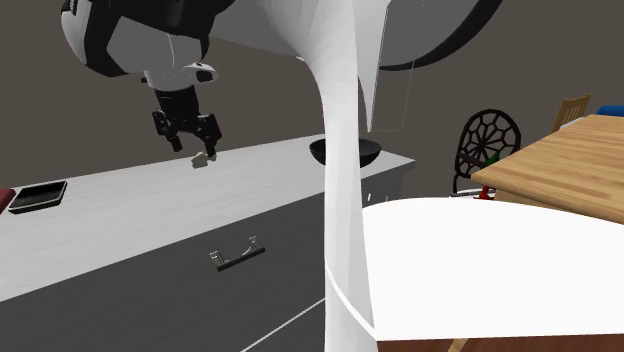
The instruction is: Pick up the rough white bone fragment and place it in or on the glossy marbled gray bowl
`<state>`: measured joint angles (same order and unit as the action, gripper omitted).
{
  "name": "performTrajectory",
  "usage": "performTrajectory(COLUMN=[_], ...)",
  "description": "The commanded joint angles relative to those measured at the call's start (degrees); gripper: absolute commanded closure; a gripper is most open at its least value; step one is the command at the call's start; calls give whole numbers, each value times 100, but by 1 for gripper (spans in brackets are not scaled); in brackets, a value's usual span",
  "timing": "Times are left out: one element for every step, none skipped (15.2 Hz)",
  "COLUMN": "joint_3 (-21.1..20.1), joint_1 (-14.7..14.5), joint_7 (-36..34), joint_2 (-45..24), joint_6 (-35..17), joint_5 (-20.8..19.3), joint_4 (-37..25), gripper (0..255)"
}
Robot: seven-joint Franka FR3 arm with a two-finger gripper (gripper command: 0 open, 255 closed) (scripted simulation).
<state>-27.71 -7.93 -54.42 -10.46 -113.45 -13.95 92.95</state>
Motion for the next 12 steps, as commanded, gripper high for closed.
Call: performTrajectory(joint_3=[1,1,1,1,1,1,1,0,-2,-1,0,2], joint_1=[2,1,1,1,1,1,1,0,-3,4,9,10], joint_7=[0,0,0,0,0,0,0,0,-7,0,5,11], joint_2=[2,2,2,2,2,2,2,0,3,19,28,25], joint_6=[-8,-8,-8,-7,-7,-7,-7,-3,-6,-18,-21,-8], joint_5=[0,0,0,0,0,0,0,0,-1,8,13,14], joint_4=[8,8,8,7,7,7,7,2,9,34,44,27], gripper=[0,0,0,0,0,255,255,255,255,255,255,255])
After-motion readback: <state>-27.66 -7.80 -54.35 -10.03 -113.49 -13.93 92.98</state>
